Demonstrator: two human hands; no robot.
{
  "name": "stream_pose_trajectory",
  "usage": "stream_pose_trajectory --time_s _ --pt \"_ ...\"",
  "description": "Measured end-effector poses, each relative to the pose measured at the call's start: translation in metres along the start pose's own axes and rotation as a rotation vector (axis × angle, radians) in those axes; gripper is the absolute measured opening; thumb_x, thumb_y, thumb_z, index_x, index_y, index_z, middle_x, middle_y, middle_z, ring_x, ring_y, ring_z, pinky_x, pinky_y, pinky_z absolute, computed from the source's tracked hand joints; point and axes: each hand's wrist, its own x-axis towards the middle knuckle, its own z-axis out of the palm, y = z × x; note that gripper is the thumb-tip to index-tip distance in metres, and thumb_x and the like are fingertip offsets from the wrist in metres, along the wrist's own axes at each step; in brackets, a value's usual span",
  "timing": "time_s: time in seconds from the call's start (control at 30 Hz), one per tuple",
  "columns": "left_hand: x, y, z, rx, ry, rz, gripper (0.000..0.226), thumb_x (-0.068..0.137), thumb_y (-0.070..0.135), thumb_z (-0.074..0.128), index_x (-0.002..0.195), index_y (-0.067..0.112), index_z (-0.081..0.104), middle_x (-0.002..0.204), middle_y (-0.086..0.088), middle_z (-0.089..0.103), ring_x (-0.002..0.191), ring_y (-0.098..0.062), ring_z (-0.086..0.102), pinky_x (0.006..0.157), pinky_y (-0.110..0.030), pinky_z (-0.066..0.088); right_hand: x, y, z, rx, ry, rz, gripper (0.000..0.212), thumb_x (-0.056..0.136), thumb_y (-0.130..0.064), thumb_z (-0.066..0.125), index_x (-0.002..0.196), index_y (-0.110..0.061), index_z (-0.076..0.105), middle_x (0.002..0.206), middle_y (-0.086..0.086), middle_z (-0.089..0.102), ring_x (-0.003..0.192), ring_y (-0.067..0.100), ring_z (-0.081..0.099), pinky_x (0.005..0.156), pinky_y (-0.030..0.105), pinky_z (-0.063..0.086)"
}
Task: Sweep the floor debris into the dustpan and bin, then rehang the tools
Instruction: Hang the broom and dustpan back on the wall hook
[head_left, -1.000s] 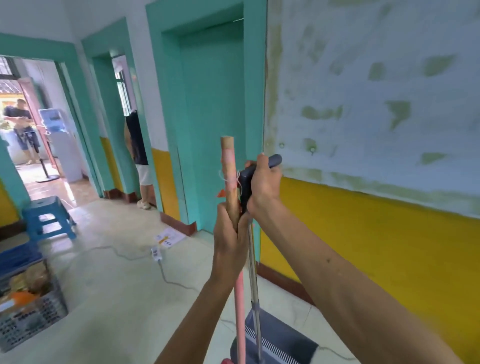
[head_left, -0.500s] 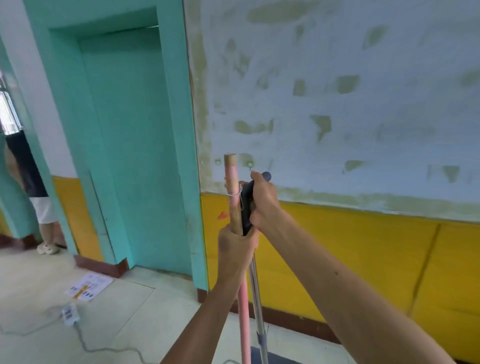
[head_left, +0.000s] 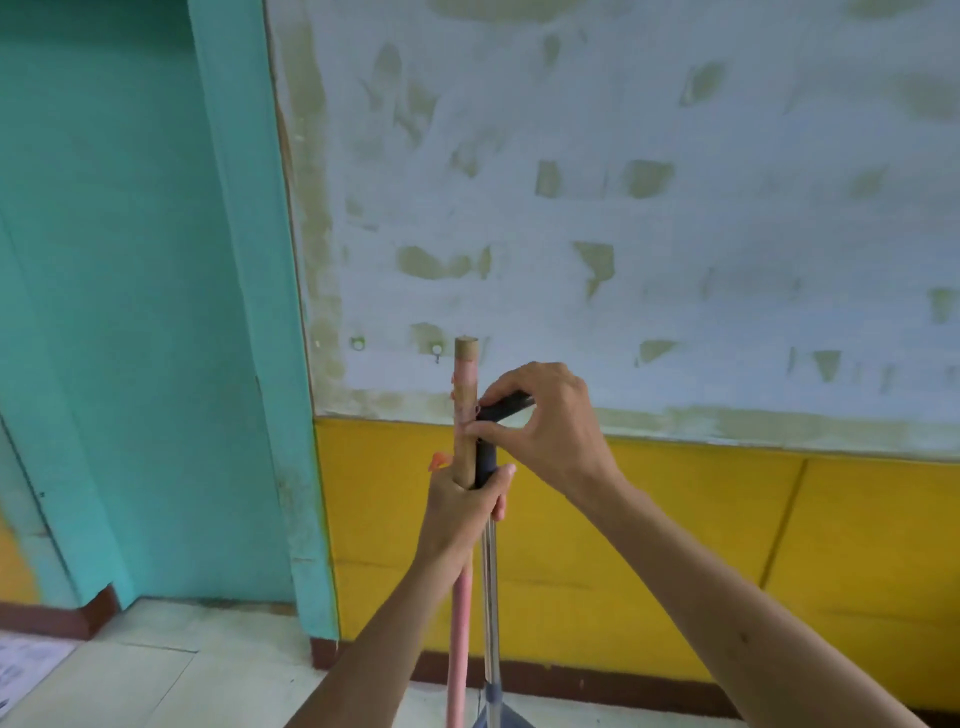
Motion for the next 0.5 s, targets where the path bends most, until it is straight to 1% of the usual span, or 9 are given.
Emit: stream_pose_trajectory --time_s 0.03,0.07,0.1,0.17,0.27,0.33,0.37,0.43,0.5 --pt "0.009 -0.006 -0.002 0.005 -0.021 -0.010 0.048 0.084 0.031 0.066 0.046 0.005 0.053 0.046 -0.008 0.057 0.048 -0.019 0.055 0.061 -0.028 0.049 0.011 0.006 0.004 -0.006 -0.016 -0.047 0.023 0.067 -0.045 0.083 0.078 -0.026 0.074 0.080 -0.014 0.072 0.083 0.010 0.063 0.080 0.042 0.052" --pt "0.017 -0.011 -0.003 0.008 -0.043 -0.020 0.047 0.083 0.033 0.067 0.047 0.006 0.054 0.047 -0.008 0.057 0.049 -0.019 0.056 0.062 -0.029 0.050 0.019 0.011 0.009 -0.029 -0.052 -0.091 0.018 0.069 -0.039 0.086 0.073 -0.025 0.074 0.075 -0.013 0.073 0.076 0.010 0.063 0.075 0.041 0.053" --pt "0.026 -0.017 -0.004 0.007 -0.063 -0.024 0.047 0.083 0.033 0.068 0.047 0.006 0.055 0.047 -0.008 0.058 0.049 -0.018 0.057 0.064 -0.029 0.051 0.026 0.016 0.015 -0.058 -0.091 -0.119 0.017 0.069 -0.035 0.086 0.071 -0.024 0.073 0.073 -0.011 0.073 0.072 0.011 0.064 0.070 0.041 0.054" --pt "0.044 -0.029 -0.005 -0.001 -0.090 -0.009 0.049 0.083 0.032 0.069 0.049 0.000 0.054 0.047 -0.010 0.058 0.049 -0.019 0.059 0.068 -0.034 0.053 0.038 0.030 0.028 -0.068 -0.130 -0.122 0.021 0.069 -0.031 0.087 0.076 -0.020 0.071 0.075 -0.007 0.073 0.072 0.014 0.067 0.066 0.041 0.057" --pt "0.073 -0.048 -0.008 0.013 -0.124 -0.005 0.050 0.084 0.030 0.068 0.053 -0.007 0.056 0.051 -0.022 0.060 0.051 -0.019 0.060 0.085 -0.044 0.052 0.053 0.054 0.050 0.017 -0.107 -0.014 0.037 0.065 -0.034 0.090 0.087 -0.015 0.066 0.081 -0.005 0.072 0.078 0.013 0.068 0.069 0.034 0.058" --pt "0.091 -0.061 -0.012 0.027 -0.140 -0.009 0.049 0.085 0.029 0.068 0.056 -0.009 0.057 0.057 -0.028 0.061 0.054 -0.021 0.061 0.093 -0.050 0.048 0.063 0.070 0.068 0.060 -0.146 0.048 0.032 0.068 -0.035 0.088 0.090 -0.017 0.072 0.085 -0.012 0.074 0.083 0.004 0.068 0.075 0.025 0.056" --pt "0.101 -0.066 -0.015 0.029 -0.155 -0.008 0.048 0.085 0.028 0.068 0.058 -0.010 0.057 0.057 -0.030 0.061 0.055 -0.023 0.061 0.092 -0.052 0.048 0.069 0.078 0.076 0.089 -0.166 0.071 0.025 0.070 -0.032 0.086 0.089 -0.018 0.076 0.082 -0.015 0.074 0.082 0.000 0.069 0.076 0.023 0.056" --pt "0.121 -0.075 -0.020 0.013 -0.197 0.002 0.046 0.086 0.025 0.068 0.058 -0.009 0.056 0.055 -0.030 0.059 0.051 -0.028 0.058 0.082 -0.055 0.052 0.084 0.092 0.092 0.127 -0.158 0.120 0.009 0.072 -0.023 0.085 0.080 -0.020 0.081 0.071 -0.020 0.070 0.077 0.001 0.069 0.074 0.029 0.058" --pt "0.139 -0.086 -0.026 -0.016 -0.236 -0.001 0.040 0.086 0.021 0.069 0.062 -0.008 0.057 0.052 -0.024 0.058 0.049 -0.030 0.057 0.071 -0.048 0.056 0.098 0.106 0.106 0.132 -0.143 0.124 0.003 0.073 -0.019 0.084 0.074 -0.021 0.081 0.067 -0.020 0.066 0.074 0.007 0.069 0.073 0.036 0.057"
